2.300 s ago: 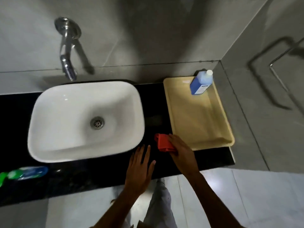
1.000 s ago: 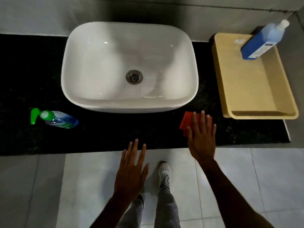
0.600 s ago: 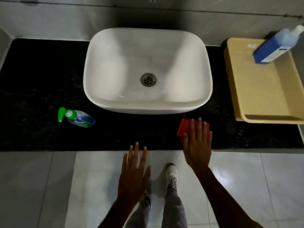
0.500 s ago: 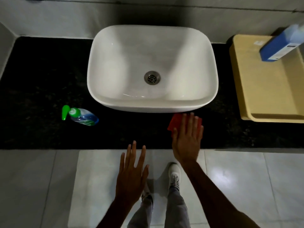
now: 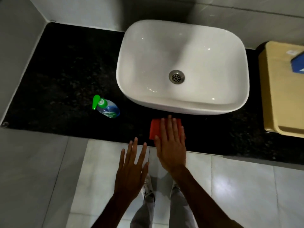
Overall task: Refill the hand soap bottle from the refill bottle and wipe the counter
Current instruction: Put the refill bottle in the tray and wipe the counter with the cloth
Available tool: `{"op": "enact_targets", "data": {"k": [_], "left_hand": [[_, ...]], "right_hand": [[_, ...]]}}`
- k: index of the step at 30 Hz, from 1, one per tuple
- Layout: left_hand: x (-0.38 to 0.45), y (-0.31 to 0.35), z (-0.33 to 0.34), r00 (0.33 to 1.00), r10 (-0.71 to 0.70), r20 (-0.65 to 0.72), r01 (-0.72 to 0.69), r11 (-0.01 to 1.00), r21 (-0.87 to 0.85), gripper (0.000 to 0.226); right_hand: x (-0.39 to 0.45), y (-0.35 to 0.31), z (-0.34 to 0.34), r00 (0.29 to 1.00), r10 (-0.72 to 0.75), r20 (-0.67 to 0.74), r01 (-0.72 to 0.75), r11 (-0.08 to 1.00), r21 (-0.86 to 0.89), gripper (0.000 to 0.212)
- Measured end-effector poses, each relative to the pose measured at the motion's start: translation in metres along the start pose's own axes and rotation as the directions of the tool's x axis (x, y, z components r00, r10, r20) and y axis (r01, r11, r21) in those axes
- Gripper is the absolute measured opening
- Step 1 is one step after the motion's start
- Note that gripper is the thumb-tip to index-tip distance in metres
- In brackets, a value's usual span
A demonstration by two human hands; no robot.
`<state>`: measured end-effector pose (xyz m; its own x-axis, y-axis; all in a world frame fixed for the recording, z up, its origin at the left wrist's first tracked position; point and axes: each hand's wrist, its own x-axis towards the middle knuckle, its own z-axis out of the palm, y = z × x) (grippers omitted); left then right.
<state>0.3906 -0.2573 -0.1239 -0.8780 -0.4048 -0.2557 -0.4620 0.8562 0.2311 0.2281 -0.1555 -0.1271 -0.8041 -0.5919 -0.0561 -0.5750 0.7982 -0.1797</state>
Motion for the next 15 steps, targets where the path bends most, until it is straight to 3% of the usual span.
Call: {"op": "enact_targets", "data": {"k": [2,3,7,9,12,15], "left_hand": [[-0.004,-0.006,0.001,1.000,-0.007,-0.001,0.007,1.000,0.003,0.067],[-0.005,-0.010,0.001,1.000,-0.012,-0.002,0.012,1.000,0.005,0.067],[-0.008,-0.024,0.000,0.999,-0.039,-0.012,0.039,0.999,0.021,0.067],[-0.008,-0.029,0.002,0.999,-0.037,-0.025,0.037,0.999,0.027,0.067],[-0.006,-0.035,0.003,0.997,-0.046,-0.056,0.047,0.999,0.020,0.069],[-0.003,-0.043,0.000,0.992,-0.105,-0.071,0.105,0.994,-0.003,0.071]], "right_hand": [[-0.018,0.018,-0.002,0.987,-0.150,0.056,0.151,0.989,-0.011,0.070],[-0.024,0.029,-0.004,0.986,-0.152,0.068,0.154,0.988,-0.015,0.071],[-0.006,0.015,-0.006,0.980,0.200,-0.018,-0.200,0.980,0.004,0.069],[0.016,-0.027,0.000,0.972,0.234,-0.035,-0.232,0.972,0.038,0.069],[0.029,-0.060,0.008,0.995,-0.095,0.017,0.094,0.994,0.051,0.068],[0.019,-0.031,0.006,0.935,-0.347,0.071,0.346,0.938,0.032,0.069]]}}
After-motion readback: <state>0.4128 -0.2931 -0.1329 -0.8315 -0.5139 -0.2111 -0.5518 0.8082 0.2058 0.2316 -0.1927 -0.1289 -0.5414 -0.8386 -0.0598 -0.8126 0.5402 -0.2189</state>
